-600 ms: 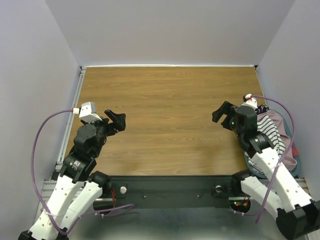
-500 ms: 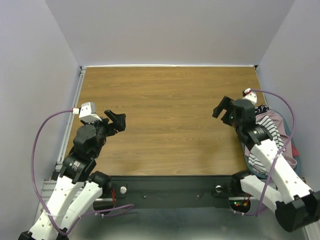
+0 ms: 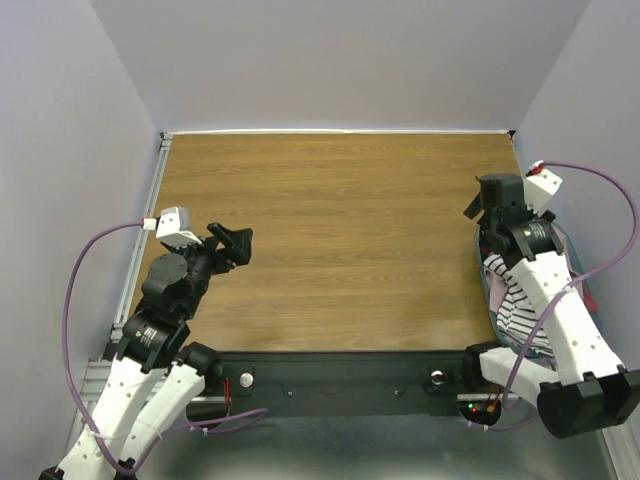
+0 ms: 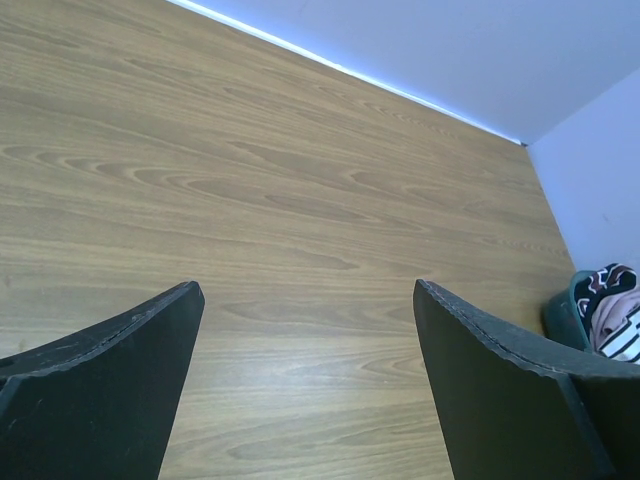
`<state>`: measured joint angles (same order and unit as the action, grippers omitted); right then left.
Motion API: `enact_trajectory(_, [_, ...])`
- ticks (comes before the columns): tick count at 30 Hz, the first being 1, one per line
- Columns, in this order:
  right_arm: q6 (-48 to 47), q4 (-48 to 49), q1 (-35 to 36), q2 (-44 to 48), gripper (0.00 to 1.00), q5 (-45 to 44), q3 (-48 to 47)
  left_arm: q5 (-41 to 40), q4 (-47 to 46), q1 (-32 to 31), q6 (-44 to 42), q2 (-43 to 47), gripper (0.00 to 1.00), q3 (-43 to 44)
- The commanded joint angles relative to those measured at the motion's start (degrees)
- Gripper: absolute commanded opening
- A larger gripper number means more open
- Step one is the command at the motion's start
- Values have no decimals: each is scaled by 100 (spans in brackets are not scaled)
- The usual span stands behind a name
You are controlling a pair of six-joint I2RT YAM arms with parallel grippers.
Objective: Fold and stack the tank tops
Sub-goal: Grab the tank top from the pile
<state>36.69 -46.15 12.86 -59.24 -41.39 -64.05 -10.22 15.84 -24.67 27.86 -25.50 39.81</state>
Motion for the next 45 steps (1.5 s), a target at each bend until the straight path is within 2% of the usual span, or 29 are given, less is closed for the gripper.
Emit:
enact_trajectory(1, [-55, -456, -915, -280, 100, -432, -204, 143, -256, 6, -149, -131, 98, 71])
enact_trajectory(4, [-319, -430, -2144, -508, 100, 51, -318, 239, -256, 6, -193, -280, 98, 97])
enact_trajectory(8, [-373, -386, -2612, -789, 100, -89, -450, 266, -265, 6, -193, -324, 97, 88])
enact_trajectory(18, [22, -9, -3202, -1554, 100, 377, -407, 213, -248, -3, -184, -281, 96, 88])
enact_trajectory(25, [365, 335, -3352, -1546, 98, 438, 103, 178, -248, -3, -175, -298, 96, 88])
enact_trajectory(31, [558, 589, -3360, -1406, 91, 500, 621, 187, -230, -3, -184, -412, 96, 88])
enact_trajectory(34, [603, 634, -3360, -1257, 81, 447, 745, 187, -221, -12, -184, -412, 95, 106])
enact_trajectory(37, [568, 642, -3360, -1055, 56, 421, 701, 178, -239, -12, -175, -404, 96, 88])
enact_trajectory(38, [489, 634, -3360, -1019, 37, 464, 605, 187, -239, -12, -175, -404, 95, 97])
enact_trajectory(41, [305, 642, -3352, -870, 5, 570, 403, 196, -239, -12, -175, -438, 95, 88])
enact_trajectory(42, [252, 634, -3360, -817, 0, 701, 246, 187, -230, -12, -175, -439, 95, 97])
enact_trajectory(45, [50, 634, -3352, -571, 0, 1237, -124, 169, -239, -12, -175, -421, 95, 88])
